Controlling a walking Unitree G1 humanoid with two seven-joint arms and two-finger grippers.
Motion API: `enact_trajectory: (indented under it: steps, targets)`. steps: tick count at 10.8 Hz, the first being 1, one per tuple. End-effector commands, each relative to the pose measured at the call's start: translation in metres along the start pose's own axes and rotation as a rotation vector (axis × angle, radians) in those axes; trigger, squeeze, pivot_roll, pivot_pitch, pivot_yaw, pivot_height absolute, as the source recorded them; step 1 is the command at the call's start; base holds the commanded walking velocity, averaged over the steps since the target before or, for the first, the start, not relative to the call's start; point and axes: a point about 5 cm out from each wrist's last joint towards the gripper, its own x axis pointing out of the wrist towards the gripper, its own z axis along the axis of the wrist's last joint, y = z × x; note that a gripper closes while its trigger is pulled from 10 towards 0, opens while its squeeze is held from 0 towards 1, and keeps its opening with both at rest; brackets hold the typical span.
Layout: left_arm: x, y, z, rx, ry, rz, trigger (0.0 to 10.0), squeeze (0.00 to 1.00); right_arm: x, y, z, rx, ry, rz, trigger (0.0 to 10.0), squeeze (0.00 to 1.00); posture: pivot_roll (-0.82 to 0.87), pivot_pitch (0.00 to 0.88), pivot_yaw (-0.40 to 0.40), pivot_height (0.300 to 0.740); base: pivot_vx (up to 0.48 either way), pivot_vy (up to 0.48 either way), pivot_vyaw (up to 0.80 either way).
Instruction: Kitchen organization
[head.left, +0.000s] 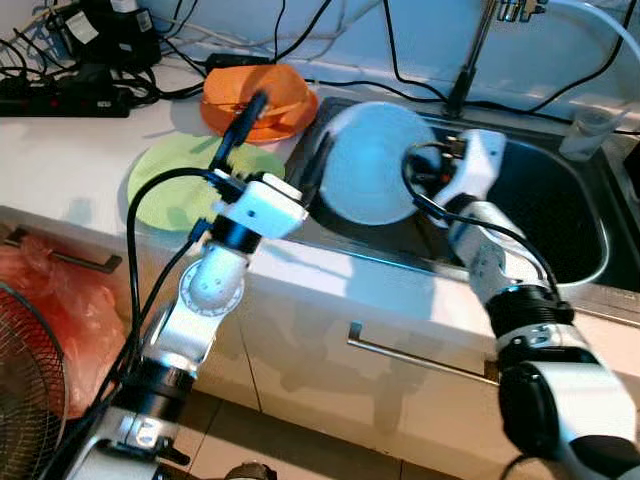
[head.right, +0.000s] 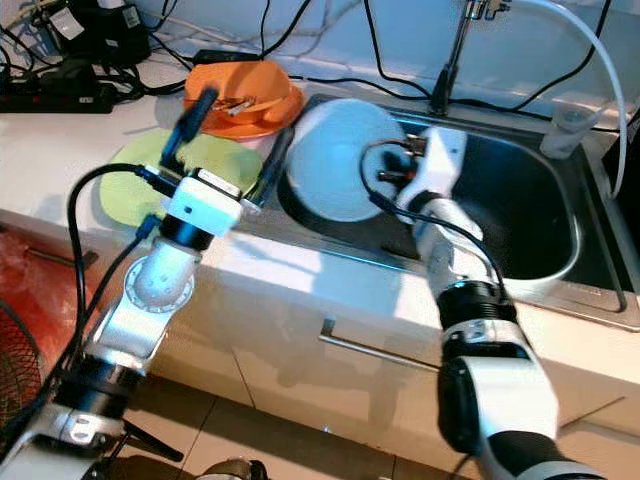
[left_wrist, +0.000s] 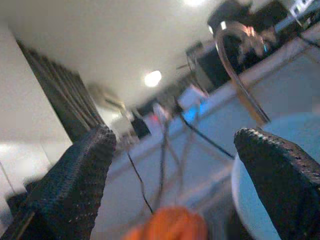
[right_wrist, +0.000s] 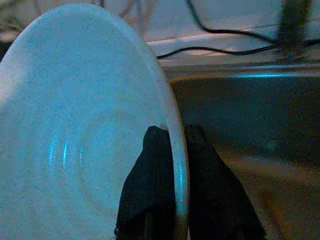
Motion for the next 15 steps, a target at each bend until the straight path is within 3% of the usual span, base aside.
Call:
enact_trajectory:
  steps: [1, 3, 5, 8, 10, 11, 13, 15]
  targets:
    - [-0.004, -0.002, -0.007, -0.035, 0.056, -0.026, 10.0, 1.0, 0.002, -0.009, 0.015, -0.057, -0.048, -0.068, 0.0, 0.0, 0.05, 0.053, -0.007, 0.74, 0.0, 0.0, 0.0]
    - [-0.006, -0.005, -0.011, -0.069, 0.098, -0.067, 10.0, 1.0, -0.003, -0.031, 0.013, -0.089, -0.039, -0.195, 0.0, 0.0, 0.05, 0.056, 0.001, 0.74, 0.0, 0.0, 0.0]
    - [-0.007, -0.01, -0.014, -0.108, 0.133, -0.122, 10.0, 1.0, -0.005, -0.039, 0.01, -0.079, -0.038, -0.242, 0.0, 0.0, 0.05, 0.058, 0.005, 0.74, 0.0, 0.0, 0.0]
    - [-0.003, -0.011, -0.016, -0.235, 0.187, -0.193, 10.0, 1.0, -0.007, -0.046, 0.006, -0.117, -0.014, -0.295, 0.0, 0.0, 0.05, 0.058, 0.01, 0.74, 0.0, 0.0, 0.0]
    - [-0.003, -0.018, -0.022, -0.443, 0.307, -0.272, 10.0, 1.0, -0.012, -0.057, 0.011, -0.157, -0.04, -0.368, 0.0, 0.0, 0.05, 0.05, 0.014, 0.74, 0.0, 0.0, 0.0]
    - [-0.004, -0.021, -0.02, -0.488, 0.326, -0.362, 10.0, 1.0, -0.012, -0.059, 0.011, -0.162, -0.035, -0.379, 0.0, 0.0, 0.05, 0.048, 0.018, 0.74, 0.0, 0.0, 0.0]
    - [-0.011, -0.028, -0.017, -0.48, 0.346, -0.532, 10.0, 1.0, -0.013, -0.058, 0.002, -0.177, 0.01, -0.372, 0.0, 0.0, 0.05, 0.043, 0.032, 0.74, 0.0, 0.0, 0.0]
    - [-0.013, -0.031, -0.015, -0.477, 0.363, -0.571, 10.0, 1.0, -0.015, -0.057, -0.017, -0.199, 0.133, -0.349, 0.5, 0.0, 0.05, 0.042, 0.031, 0.74, 0.0, 0.0, 0.0]
